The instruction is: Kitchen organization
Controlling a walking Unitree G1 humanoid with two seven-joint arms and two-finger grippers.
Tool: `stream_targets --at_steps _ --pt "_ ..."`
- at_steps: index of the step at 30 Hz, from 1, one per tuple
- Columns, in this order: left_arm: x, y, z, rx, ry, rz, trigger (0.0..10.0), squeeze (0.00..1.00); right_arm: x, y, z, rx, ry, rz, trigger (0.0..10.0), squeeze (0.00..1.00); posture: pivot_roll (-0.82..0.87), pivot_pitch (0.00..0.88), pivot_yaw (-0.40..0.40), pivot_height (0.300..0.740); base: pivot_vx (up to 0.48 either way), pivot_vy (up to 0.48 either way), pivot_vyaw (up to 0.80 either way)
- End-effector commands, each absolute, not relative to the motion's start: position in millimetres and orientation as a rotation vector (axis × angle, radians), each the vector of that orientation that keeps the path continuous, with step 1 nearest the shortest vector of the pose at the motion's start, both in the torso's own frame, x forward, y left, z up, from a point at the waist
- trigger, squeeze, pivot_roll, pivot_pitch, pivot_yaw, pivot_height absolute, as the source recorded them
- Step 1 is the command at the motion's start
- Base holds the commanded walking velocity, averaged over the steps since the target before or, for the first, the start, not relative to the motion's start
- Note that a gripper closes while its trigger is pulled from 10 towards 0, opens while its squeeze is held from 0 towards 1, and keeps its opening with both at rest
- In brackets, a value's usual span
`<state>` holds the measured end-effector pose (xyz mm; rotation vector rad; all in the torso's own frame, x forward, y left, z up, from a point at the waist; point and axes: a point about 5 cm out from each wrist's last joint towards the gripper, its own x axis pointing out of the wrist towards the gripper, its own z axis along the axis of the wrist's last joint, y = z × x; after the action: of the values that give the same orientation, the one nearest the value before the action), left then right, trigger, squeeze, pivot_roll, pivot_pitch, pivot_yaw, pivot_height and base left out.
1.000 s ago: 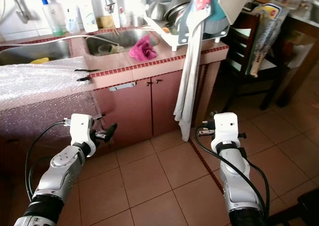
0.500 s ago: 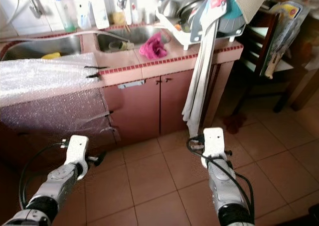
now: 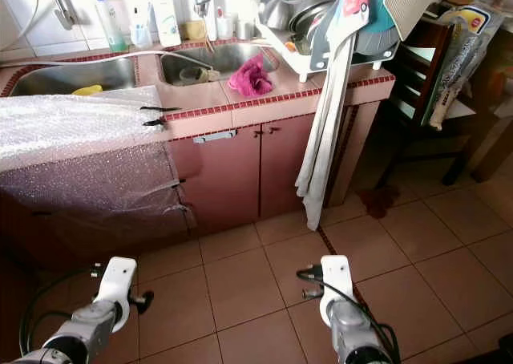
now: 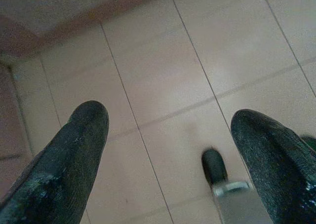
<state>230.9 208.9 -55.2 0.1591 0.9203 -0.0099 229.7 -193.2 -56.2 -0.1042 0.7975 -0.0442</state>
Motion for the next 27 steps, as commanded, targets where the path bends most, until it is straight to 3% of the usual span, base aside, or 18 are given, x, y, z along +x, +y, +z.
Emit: stream_targets --at_steps 1,6,16,27 --pt "224.8 209.6 -59.2 0.164 0.951 -0.008 10.0 0.0 221.1 -193.4 -62.2 -0.1 0.838 -0.053 10.0 0.0 0.02 0.0 0.01 0.74 0.0 0.0 0.0" --pt "217.3 208.6 -64.2 0.052 0.983 0.052 10.0 0.0 214.2 -194.5 -66.5 -0.063 0.863 -0.072 10.0 0.0 0.02 0.0 0.01 0.74 0.0 0.0 -0.25" --pt "210.8 211.5 -67.6 0.038 1.018 0.061 10.0 0.0 212.2 -189.1 -68.3 -0.08 0.868 -0.036 10.0 0.0 0.02 0.0 0.01 0.74 0.0 0.0 0.0" --pt "207.0 214.6 -69.1 0.05 1.029 0.06 10.0 0.0 213.3 -184.6 -67.8 -0.131 0.855 0.012 10.0 0.0 0.02 0.0 0.018 0.74 0.023 0.0 -0.56"
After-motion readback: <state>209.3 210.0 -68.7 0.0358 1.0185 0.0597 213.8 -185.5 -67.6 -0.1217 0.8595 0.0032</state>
